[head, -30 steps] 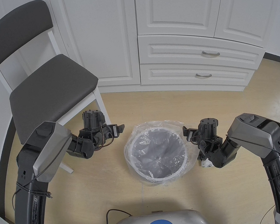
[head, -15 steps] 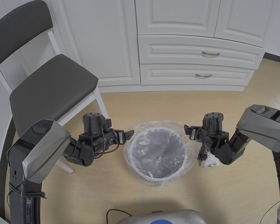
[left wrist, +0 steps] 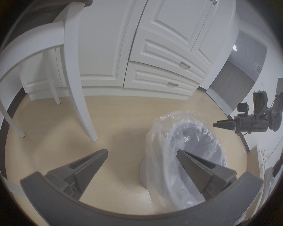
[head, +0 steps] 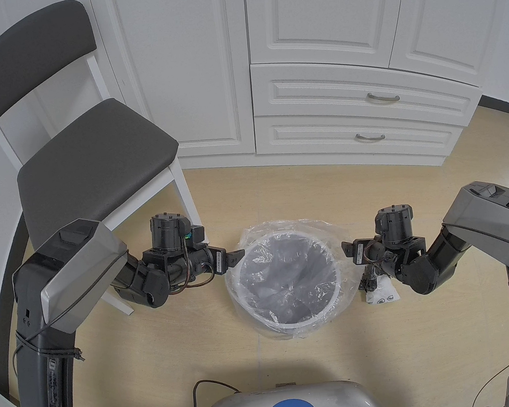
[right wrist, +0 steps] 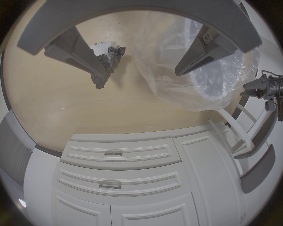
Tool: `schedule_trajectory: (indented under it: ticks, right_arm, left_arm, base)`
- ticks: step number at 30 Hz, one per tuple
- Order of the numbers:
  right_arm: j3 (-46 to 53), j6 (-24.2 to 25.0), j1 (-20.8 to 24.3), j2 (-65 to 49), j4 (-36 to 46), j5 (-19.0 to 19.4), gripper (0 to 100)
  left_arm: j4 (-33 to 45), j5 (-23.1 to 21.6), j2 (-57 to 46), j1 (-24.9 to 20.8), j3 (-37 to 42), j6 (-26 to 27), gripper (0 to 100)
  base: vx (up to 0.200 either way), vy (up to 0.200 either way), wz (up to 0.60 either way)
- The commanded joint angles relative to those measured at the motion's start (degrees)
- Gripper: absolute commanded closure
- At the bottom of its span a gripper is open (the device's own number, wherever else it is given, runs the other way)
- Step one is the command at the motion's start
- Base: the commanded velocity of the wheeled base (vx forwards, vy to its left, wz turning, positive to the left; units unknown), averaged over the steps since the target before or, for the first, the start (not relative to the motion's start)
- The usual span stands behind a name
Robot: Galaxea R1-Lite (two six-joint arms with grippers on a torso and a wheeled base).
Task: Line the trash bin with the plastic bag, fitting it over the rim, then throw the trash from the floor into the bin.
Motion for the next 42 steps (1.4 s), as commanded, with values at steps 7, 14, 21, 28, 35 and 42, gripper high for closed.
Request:
schedule_trajectory:
  ticks: [7,14,21,28,35,42]
  right_arm:
    - [-4.5,0.2,-2.4,5.2,-0.6,-0.1,0]
    - [-6.3,0.5,-2.4,8.1,-1.0,-0.4,0]
    - [-8.1,0.3,-2.3,12.1,-3.5,-1.5,0]
    - [-8.0,-0.1,-2.2,13.5,-3.0,-1.5,0]
    - [-7.3,-0.2,-2.3,12.7,-2.9,-1.4,0]
    - [-3.6,-0.7,-2.0,6.9,-3.3,-1.5,0]
  left_arm:
    - [2.7,0.6,3.7,1.7,-4.7,0.2,0]
    - [3.3,3.5,7.1,2.5,-9.1,0.2,0]
    - [3.5,4.1,8.8,2.5,-10.2,0.2,0]
    - [7.3,4.1,8.7,3.0,-10.3,0.5,0]
    - [7.4,4.0,7.9,3.8,-9.4,3.4,0]
    - [5.6,3.0,2.4,4.0,-5.2,3.5,0]
  base:
    - [0.0,0.0,0.0]
    - [0.0,0.0,0.0]
    - [0.0,0.0,0.0]
    - [0.0,0.0,0.0]
    - [0.0,0.0,0.0]
    - [0.0,0.0,0.0]
